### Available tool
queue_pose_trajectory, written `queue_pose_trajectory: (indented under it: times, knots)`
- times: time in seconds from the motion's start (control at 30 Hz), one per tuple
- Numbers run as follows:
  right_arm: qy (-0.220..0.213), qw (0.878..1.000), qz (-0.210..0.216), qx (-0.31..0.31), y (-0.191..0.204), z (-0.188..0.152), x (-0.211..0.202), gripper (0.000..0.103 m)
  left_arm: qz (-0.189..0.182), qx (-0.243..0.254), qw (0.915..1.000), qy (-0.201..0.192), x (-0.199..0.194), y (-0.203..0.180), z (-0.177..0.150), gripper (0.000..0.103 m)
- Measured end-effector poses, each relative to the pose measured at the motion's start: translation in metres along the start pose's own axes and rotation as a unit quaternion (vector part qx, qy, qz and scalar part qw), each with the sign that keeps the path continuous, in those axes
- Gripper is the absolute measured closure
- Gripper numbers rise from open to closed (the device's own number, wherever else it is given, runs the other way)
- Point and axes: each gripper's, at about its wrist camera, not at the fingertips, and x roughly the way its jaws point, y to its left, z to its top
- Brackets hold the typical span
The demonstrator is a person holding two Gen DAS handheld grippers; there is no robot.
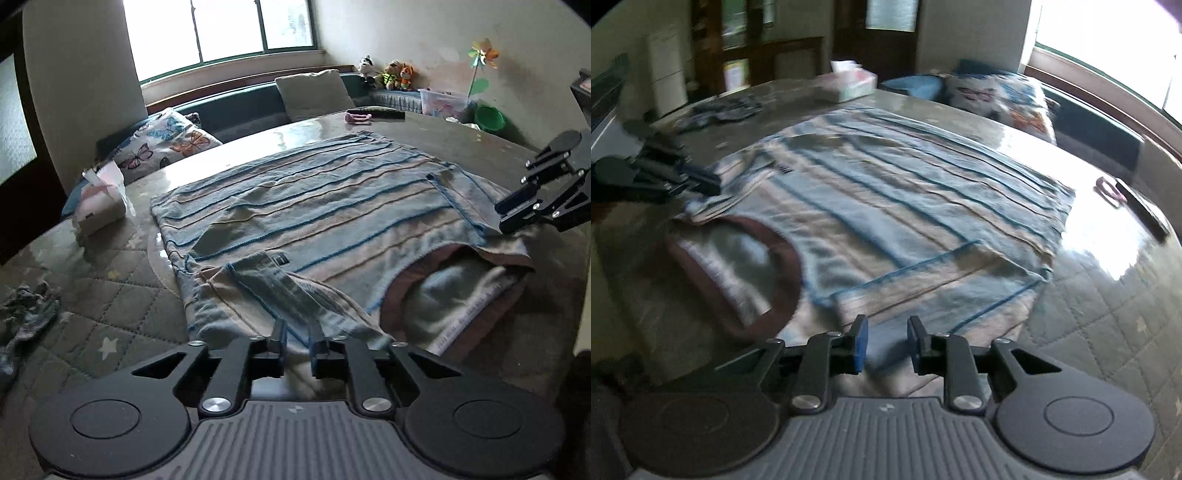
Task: Fold clothes
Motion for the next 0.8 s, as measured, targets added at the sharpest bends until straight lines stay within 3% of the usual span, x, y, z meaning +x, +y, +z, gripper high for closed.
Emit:
queue_pose_trajectory:
  times: [0.13,0.2,0.37,0.47,0.6,0.8]
  knots:
    - [-0.001,0.999,0.015,-0.031,0.011,-0.006,-0.018,0.06,0.004,0.025,0.9997,-0.008,-0.026,-0.007,-0.007,0.074]
    - [0.003,0.998,0.016,-0.055,0.018,-0.011,-0.023,0.049,0.004,0.045,0.9989,-0.009,-0.037,-0.012,-0.012,0.074]
    - [0.012,0.996,0.016,-0.082,0.024,-0.019,-0.017,0.044,0.001,0.114,0.9935,-0.001,-0.043,-0.029,-0.025,0.072]
    - [0.008,0.997,0.018,-0.072,0.018,-0.019,-0.011,0.043,0.005,0.139,0.9903,-0.005,-0.039,-0.035,-0.029,0.072]
    - [0.008,0.998,0.015,-0.065,0.012,-0.016,-0.007,0.044,-0.018,0.154,0.9879,-0.009,-0.037,-0.033,-0.028,0.072]
    - [0.005,0.999,0.009,-0.043,0.004,-0.012,-0.002,0.053,-0.016,0.179,0.9837,-0.012,-0.031,-0.034,-0.028,0.072]
